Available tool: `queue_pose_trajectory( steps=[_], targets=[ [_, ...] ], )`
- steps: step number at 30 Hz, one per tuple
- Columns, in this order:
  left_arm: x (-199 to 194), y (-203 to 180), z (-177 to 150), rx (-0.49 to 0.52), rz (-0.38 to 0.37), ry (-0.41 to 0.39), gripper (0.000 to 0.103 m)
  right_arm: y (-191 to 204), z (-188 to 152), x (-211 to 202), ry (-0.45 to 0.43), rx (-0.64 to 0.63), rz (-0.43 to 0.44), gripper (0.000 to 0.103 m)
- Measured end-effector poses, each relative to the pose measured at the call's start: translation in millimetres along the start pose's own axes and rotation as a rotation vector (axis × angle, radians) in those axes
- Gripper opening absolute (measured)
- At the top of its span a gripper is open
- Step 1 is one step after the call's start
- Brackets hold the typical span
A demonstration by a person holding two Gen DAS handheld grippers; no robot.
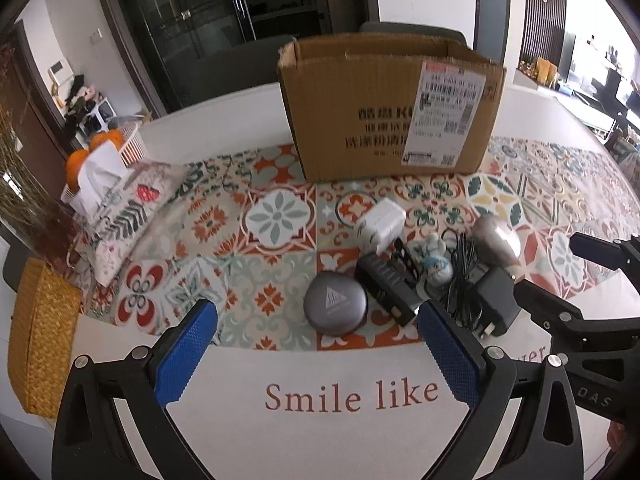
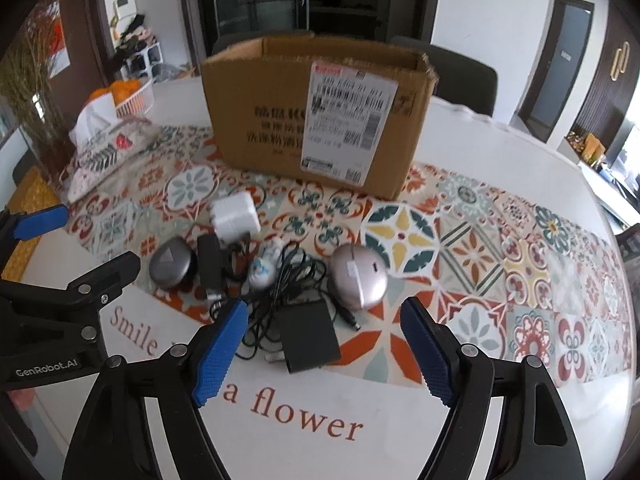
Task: Organize rigid objects
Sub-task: 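Move both tools back over the remaining items on the runner, then grasp the black power adapter with cable with the right gripper while the left grasps the grey case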
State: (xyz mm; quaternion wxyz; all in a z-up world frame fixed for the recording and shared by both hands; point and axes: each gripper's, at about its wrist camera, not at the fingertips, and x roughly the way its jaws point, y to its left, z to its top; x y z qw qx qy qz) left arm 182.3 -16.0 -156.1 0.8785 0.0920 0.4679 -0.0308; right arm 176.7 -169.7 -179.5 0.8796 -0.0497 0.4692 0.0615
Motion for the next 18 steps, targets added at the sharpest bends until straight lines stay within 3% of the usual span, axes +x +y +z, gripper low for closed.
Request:
queue_pose_trajectory(
  steps=[18],
  targets=[
    [39, -5, -18, -0.006, 0.002, 0.106, 0.102, 6, -17, 60, 0.152, -0.074, 0.058, 0.057]
  ],
)
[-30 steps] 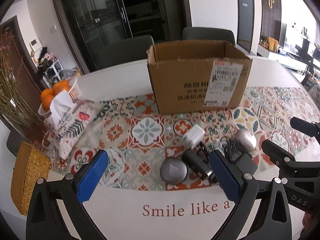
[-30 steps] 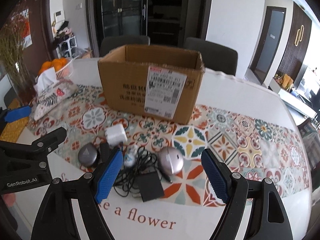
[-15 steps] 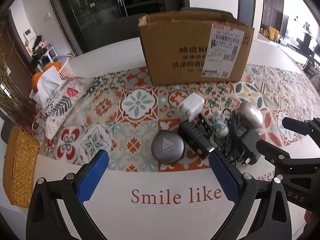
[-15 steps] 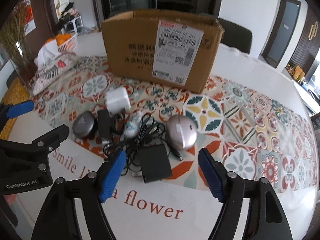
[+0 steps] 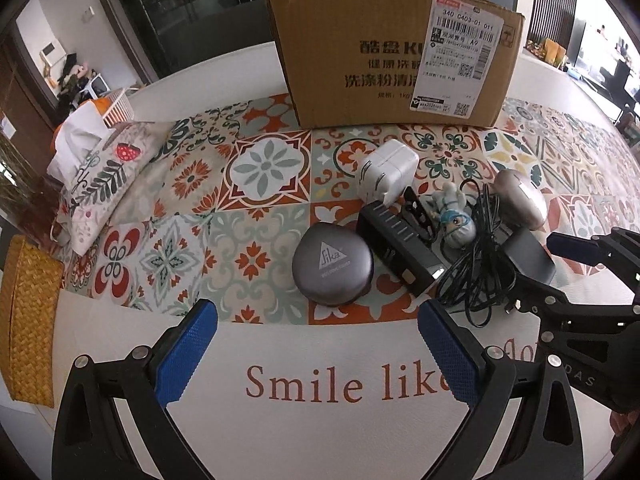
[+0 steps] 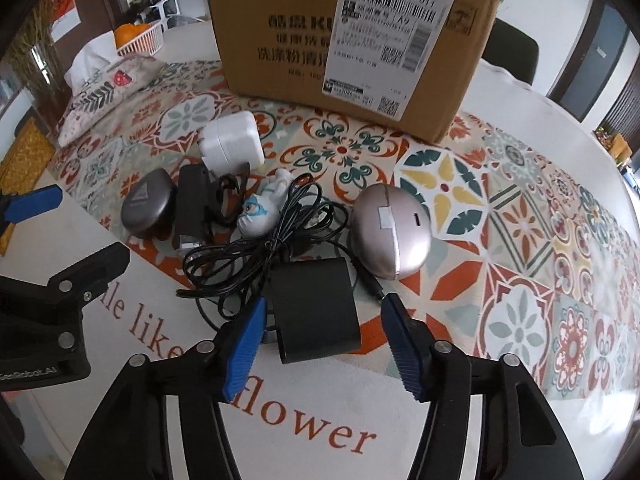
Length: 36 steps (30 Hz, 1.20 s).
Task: Organize rigid objects
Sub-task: 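Grasp the black power adapter with cable with the right gripper while the left grasps the grey case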
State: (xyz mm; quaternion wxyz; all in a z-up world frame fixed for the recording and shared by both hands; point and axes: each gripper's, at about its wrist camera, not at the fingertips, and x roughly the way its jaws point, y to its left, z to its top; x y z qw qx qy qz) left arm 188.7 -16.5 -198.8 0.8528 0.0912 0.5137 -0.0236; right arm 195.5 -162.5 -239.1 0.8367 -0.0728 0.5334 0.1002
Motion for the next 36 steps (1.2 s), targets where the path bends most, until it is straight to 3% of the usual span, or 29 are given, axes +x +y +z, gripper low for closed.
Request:
queue_pose_trajectory(
  steps=[9, 21, 33, 36],
  targets=[
    [9, 6, -1, -0.017, -0.006, 0.020, 0.102, 2, 4, 14, 0.021, 0.000, 0.022, 0.046],
    [11, 15, 3, 0.000, -0.053, -0.001, 0.101, 5, -4, 3, 0.000, 0.133, 0.014, 0.043],
    [44, 14, 13, 0.017, -0.099, 0.011, 0.089, 10, -2, 10, 0.006, 0.194, -0.017, 0.043],
    [49, 11, 17, 0.026, -0.101, 0.011, 0.081, 8, -1, 13, 0.011, 0.208, -0.010, 0.043]
  ],
)
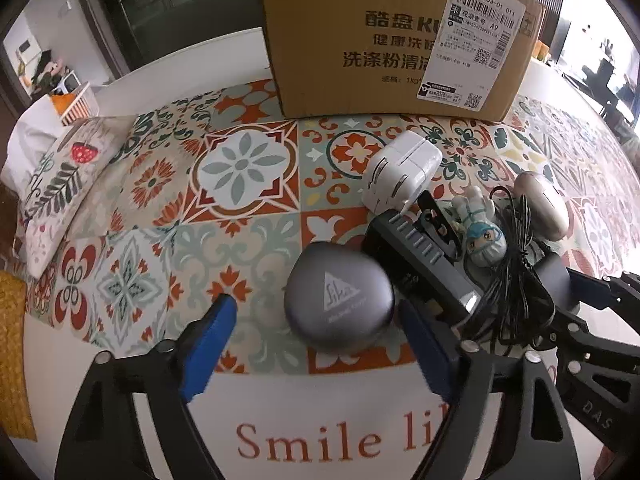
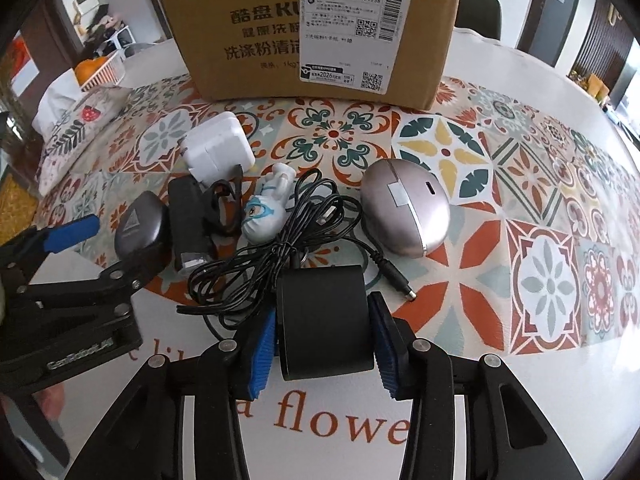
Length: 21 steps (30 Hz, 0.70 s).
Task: Organize rigid objects
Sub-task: 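Grasp the black power adapter with cable with the right gripper while the left grasps the grey case, then carry the adapter and grey case over the box and open both grippers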
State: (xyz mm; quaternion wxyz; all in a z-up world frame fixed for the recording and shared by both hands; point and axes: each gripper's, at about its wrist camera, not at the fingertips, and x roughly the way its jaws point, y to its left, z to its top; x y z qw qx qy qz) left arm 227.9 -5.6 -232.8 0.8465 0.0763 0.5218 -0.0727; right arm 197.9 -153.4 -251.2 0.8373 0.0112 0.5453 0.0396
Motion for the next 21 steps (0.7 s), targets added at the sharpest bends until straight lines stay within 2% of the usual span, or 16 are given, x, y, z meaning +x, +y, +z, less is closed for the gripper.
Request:
queue_pose_trajectory(
  steps=[3, 5, 8, 14, 21],
  targets=[
    [4, -2, 4, 0.001, 0.002, -0.008, 0.077, 0, 1, 1, -0.002, 0.003, -0.003, 0.043],
    [5, -3, 4, 0.014, 0.004, -0.010, 0.068, 0, 1, 1, -0.002, 0.006, -0.003, 0.043],
    [7, -2, 4, 0.011, -0.033, -0.004, 0.055, 0, 1, 1, -0.003, 0.007, -0.004, 0.043],
    [2, -2, -2, 0.014, -0.032, -0.005, 0.055, -1, -2, -3, -0.005, 0.015, -0.003, 0.043],
    [-28, -5, -10, 0.011, -0.026, -0.047, 0.055, -1, -9, -17, -0.027, 0.018, 0.010, 0.043]
  ],
)
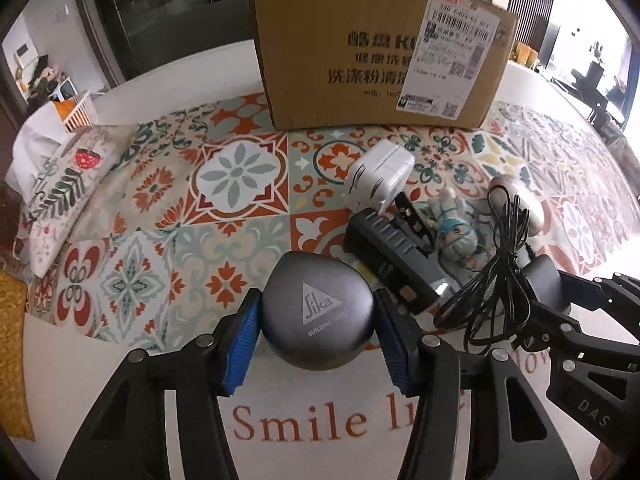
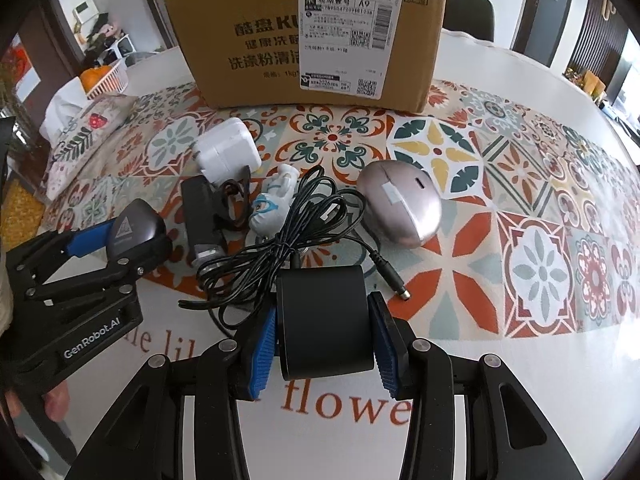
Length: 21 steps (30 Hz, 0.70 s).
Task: Organize rigid objects
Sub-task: 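Carry the adapter and grey case over the box and open both grippers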
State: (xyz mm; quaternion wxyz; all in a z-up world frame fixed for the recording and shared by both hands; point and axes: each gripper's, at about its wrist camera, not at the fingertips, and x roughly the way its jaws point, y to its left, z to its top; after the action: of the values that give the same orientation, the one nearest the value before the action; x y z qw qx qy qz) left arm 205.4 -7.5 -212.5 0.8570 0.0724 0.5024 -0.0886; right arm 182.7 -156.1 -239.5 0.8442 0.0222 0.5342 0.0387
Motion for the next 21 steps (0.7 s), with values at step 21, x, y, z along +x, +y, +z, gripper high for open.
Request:
queue_pose_trajectory(
  steps=[21],
  targets=[
    [-93, 1, 35, -0.002, -0.020, -0.189, 0.055, 6, 22, -87, -0.189, -0.001, 0.021, 0.043]
  ],
)
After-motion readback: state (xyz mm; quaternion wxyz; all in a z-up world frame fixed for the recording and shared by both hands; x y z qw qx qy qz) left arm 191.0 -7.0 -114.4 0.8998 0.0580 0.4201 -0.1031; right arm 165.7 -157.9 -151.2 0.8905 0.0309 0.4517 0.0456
